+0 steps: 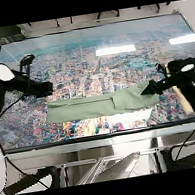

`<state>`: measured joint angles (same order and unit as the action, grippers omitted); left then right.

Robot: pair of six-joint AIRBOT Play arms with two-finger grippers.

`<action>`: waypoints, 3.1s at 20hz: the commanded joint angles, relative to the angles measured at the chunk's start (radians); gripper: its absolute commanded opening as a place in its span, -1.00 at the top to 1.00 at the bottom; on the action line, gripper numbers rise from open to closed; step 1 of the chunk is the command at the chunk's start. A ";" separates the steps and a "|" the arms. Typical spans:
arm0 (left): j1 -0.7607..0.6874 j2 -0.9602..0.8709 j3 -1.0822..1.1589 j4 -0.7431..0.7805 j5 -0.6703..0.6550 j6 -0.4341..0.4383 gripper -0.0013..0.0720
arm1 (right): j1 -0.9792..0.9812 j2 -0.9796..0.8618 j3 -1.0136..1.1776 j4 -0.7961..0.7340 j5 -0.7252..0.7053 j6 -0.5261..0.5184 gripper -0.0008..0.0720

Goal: Fold the shirts.

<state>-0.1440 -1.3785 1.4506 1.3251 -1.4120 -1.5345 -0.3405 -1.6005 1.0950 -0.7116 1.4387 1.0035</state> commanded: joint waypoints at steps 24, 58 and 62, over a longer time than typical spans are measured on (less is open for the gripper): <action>-0.484 -0.399 0.007 -0.359 0.336 0.021 0.92 | 0.239 0.484 0.193 0.016 0.088 0.472 0.88; 0.359 0.281 -0.455 -0.174 0.204 0.147 0.92 | 0.974 -0.357 0.513 0.711 -0.503 0.198 -0.82; 0.359 0.281 -0.455 -0.174 0.196 0.147 0.92 | 0.849 -0.292 0.513 0.565 -0.188 0.263 -0.50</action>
<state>0.2138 -1.0966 0.9962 1.1511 -1.2102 -1.3884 0.5766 -1.9263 1.6066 -0.0940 1.0348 1.2556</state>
